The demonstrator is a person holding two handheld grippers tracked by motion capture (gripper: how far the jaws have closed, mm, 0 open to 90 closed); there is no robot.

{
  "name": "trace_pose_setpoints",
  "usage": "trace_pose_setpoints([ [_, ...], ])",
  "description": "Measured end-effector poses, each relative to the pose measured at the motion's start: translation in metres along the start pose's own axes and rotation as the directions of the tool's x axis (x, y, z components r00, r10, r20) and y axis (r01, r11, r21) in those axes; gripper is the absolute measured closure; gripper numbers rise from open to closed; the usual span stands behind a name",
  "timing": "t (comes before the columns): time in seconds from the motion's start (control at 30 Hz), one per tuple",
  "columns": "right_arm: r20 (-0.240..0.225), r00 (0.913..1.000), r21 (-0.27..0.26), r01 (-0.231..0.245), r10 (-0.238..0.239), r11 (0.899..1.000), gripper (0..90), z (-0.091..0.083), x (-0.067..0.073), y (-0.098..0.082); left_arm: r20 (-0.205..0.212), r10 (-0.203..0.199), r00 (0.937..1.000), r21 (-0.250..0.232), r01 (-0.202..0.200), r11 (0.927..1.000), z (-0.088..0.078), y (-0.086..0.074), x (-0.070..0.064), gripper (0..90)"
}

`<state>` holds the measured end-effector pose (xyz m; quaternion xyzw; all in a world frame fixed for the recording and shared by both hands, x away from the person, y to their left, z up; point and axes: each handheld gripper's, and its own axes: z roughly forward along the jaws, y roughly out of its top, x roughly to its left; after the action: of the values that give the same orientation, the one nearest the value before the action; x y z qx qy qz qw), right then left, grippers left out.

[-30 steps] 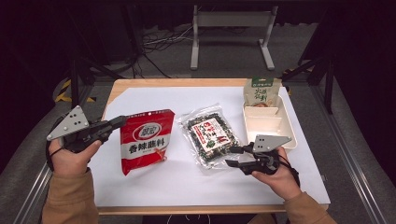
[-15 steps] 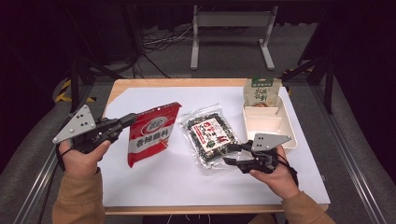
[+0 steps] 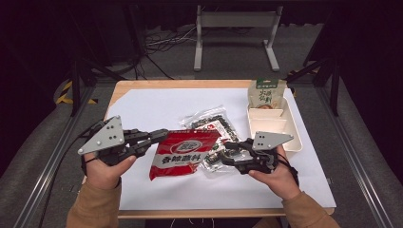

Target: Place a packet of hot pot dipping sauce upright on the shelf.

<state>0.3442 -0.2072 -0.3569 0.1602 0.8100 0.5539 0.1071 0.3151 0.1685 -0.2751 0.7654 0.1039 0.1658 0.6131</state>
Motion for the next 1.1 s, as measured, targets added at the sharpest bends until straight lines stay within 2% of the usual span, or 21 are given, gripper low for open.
trace_pose_setpoints([
  [0.17, 0.000, 1.0000, -0.024, 0.000, 0.000, 1.000, 46.9, 0.003, -0.003, 0.003, 0.011, 0.009, 0.9999, -0.006, -0.009, 0.9999, 0.006, 0.002, -0.005, 90.0],
  [0.27, -0.010, 0.9998, -0.035, -0.016, 0.016, 0.999, 47.3, 0.005, -0.006, 0.003, 0.018, 0.012, 0.9998, -0.014, -0.012, 0.9998, 0.011, 0.003, -0.006, 90.0],
  [0.4, -0.049, 0.9982, -0.021, -0.037, 0.036, 0.999, 46.7, 0.012, -0.007, 0.000, 0.033, 0.018, 0.9993, -0.027, -0.017, 0.9995, 0.017, 0.004, -0.010, 90.0],
  [0.5, -0.082, 0.9963, -0.037, -0.030, 0.027, 0.999, 46.5, 0.018, -0.005, -0.004, 0.037, 0.024, 0.9990, -0.034, -0.022, 0.9992, 0.019, 0.006, -0.012, 90.0],
  [0.6, -0.090, 0.9956, -0.050, -0.030, 0.026, 0.998, 47.0, 0.023, -0.006, -0.008, 0.042, 0.031, 0.9986, -0.035, -0.030, 0.9989, 0.020, 0.007, -0.013, 90.0],
  [0.67, -0.098, 0.9947, -0.037, -0.034, 0.031, 0.999, 50.4, 0.026, -0.006, -0.009, 0.043, 0.029, 0.9986, -0.037, -0.028, 0.9989, 0.021, 0.007, -0.014, 90.0],
  [0.7, -0.117, 0.9925, -0.033, -0.039, 0.035, 0.999, 50.6, 0.027, -0.005, -0.009, 0.043, 0.029, 0.9987, -0.039, -0.027, 0.9989, 0.022, 0.007, -0.014, 90.0],
  [0.83, -0.150, 0.9882, -0.039, -0.039, 0.032, 0.998, 53.9, 0.030, -0.006, -0.009, 0.047, 0.030, 0.9984, -0.042, -0.029, 0.9987, 0.022, 0.007, -0.014, 90.0],
  [0.87, -0.186, 0.9814, -0.028, -0.051, 0.045, 0.998, 54.2, 0.033, -0.005, -0.011, 0.047, 0.038, 0.9982, -0.042, -0.036, 0.9985, 0.021, 0.008, -0.015, 90.0],
  [0.9, -0.194, 0.9797, -0.014, -0.054, 0.050, 0.998, 54.1, 0.035, -0.005, -0.012, 0.047, 0.038, 0.9982, -0.042, -0.036, 0.9985, 0.021, 0.008, -0.015, 90.0],
  [0.97, -0.198, 0.9790, -0.003, -0.051, 0.049, 0.999, 54.1, 0.037, -0.005, -0.012, 0.047, 0.040, 0.9981, -0.047, -0.038, 0.9982, 0.020, 0.009, -0.016, 90.0],
  [1.07, -0.205, 0.9780, 0.016, -0.037, 0.040, 0.999, 58.9, 0.040, -0.004, -0.014, 0.045, 0.044, 0.9980, -0.049, -0.042, 0.9979, 0.019, 0.010, -0.016, 90.0],
  [1.1, -0.204, 0.9789, 0.020, -0.011, 0.015, 1.000, 65.5, 0.041, -0.003, -0.014, 0.044, 0.037, 0.9983, -0.050, -0.035, 0.9981, 0.019, 0.009, -0.016, 90.0],
])
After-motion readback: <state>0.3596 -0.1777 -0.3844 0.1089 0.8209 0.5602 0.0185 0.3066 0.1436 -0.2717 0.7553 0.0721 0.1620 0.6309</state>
